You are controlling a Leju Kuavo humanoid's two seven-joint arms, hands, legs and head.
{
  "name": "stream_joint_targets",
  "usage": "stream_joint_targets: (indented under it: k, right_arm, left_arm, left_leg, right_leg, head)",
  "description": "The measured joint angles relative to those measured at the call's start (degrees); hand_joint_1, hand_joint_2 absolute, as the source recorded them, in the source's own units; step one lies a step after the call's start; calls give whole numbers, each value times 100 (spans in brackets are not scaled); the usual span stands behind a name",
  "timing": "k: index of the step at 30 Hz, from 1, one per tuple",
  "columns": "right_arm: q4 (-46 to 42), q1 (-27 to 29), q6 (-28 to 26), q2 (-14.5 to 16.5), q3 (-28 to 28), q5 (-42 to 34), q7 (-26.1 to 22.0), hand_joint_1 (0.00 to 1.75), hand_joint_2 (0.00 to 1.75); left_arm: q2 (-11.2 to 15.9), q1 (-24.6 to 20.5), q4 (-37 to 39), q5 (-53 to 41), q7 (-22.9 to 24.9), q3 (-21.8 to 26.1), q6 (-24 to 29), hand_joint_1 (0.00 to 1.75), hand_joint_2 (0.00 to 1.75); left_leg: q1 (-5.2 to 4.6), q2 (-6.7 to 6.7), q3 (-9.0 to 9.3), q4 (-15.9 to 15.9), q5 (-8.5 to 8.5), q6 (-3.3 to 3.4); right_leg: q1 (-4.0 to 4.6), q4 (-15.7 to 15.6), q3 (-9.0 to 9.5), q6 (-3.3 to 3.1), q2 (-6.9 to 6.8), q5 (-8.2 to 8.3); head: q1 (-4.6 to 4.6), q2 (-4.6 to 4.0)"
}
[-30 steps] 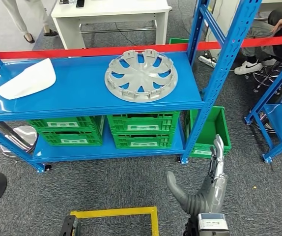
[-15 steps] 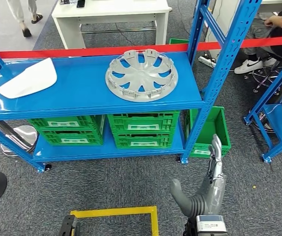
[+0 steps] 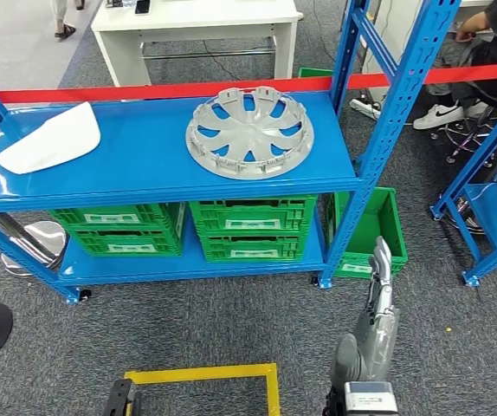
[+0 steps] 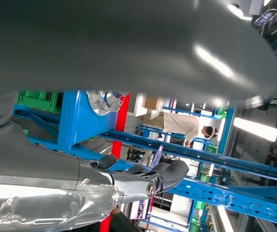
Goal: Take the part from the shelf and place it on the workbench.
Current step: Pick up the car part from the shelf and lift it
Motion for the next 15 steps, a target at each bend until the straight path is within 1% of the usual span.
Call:
stream_joint_targets:
  k: [15]
  right_arm:
    - [36,1,-2,-7,39,116,31,0,0]
  left_arm:
    - [-21,0,0,8,-36,0,-15,0,0]
  left_leg:
    - [0,0,0,0,0,0]
  right_leg:
    - [0,0,0,0,0,0]
  head:
    - [0,0]
